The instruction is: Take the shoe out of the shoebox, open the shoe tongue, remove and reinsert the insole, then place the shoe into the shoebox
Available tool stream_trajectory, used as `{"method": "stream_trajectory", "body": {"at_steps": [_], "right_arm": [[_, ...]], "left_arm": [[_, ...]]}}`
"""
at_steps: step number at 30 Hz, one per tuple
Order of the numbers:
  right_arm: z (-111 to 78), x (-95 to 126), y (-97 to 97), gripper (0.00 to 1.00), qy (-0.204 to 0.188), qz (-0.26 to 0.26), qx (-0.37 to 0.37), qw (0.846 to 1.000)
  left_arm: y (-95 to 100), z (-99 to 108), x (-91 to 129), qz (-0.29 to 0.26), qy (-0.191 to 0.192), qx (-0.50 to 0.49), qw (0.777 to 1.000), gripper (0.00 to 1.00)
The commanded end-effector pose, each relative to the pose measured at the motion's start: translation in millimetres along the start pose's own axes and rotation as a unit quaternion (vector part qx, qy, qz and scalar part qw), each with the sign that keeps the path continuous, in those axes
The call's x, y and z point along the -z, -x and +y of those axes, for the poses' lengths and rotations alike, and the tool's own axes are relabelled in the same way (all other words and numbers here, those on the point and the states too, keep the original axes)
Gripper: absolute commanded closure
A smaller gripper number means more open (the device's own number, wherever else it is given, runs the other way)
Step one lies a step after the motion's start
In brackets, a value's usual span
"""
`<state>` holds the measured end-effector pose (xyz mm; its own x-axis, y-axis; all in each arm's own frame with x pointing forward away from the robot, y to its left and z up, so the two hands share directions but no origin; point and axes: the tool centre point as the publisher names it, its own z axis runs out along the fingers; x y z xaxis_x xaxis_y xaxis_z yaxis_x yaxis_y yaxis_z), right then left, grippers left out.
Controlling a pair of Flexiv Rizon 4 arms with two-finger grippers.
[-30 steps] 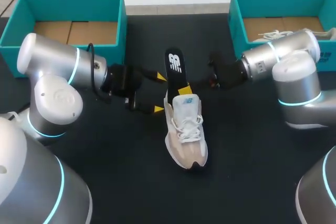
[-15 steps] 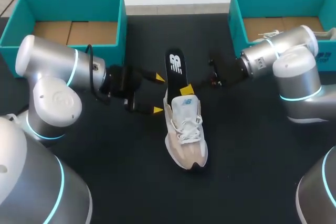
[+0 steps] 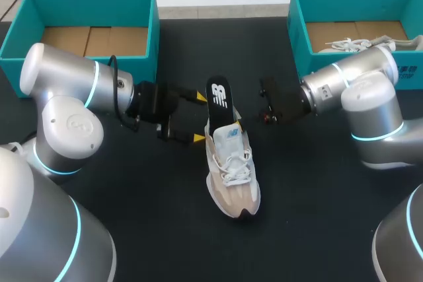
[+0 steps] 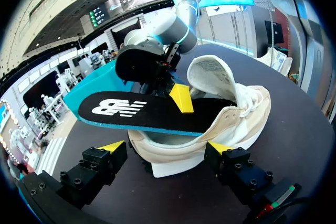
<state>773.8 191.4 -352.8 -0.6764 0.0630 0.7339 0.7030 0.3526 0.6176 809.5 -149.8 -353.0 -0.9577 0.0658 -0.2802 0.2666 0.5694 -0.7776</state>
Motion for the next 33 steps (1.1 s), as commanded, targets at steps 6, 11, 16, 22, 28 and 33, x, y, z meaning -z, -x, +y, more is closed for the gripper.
{"method": "stream_trajectory", "body": {"at_steps": [6, 11, 16, 22, 28, 33], "right_arm": [[12.6, 4, -1.2, 0.69, -0.001, -0.013, 0.02, 1.0], [23.7, 6, 0.3, 0.69, -0.009, -0.012, 0.031, 0.999], [32.8, 5, 3.7, 0.71, -0.014, -0.006, 0.04, 0.999], [28.1, 1, 3.6, 1.0, -0.032, -0.008, 0.023, 0.999], [14.5, 1, -3.8, 1.0, -0.05, -0.03, -0.001, 0.998], [7.2, -4, -7.1, 1.0, -0.058, -0.032, -0.01, 0.998]], "left_arm": [[1.7, -1, 0, 0.009, 0.002, 0.003, 1.0, 0.0], [1.7, -1, 0, 0.009, 0.002, 0.003, 1.0, 0.0], [1.7, -1, 0, 0.009, 0.002, 0.003, 1.0, 0.0], [1.7, -1, 0, 0.009, 0.002, 0.003, 1.0, 0.0], [1.7, -1, 0, 0.009, 0.002, 0.003, 1.0, 0.0], [1.7, -1, 0, 0.009, 0.002, 0.003, 1.0, 0.0]]}}
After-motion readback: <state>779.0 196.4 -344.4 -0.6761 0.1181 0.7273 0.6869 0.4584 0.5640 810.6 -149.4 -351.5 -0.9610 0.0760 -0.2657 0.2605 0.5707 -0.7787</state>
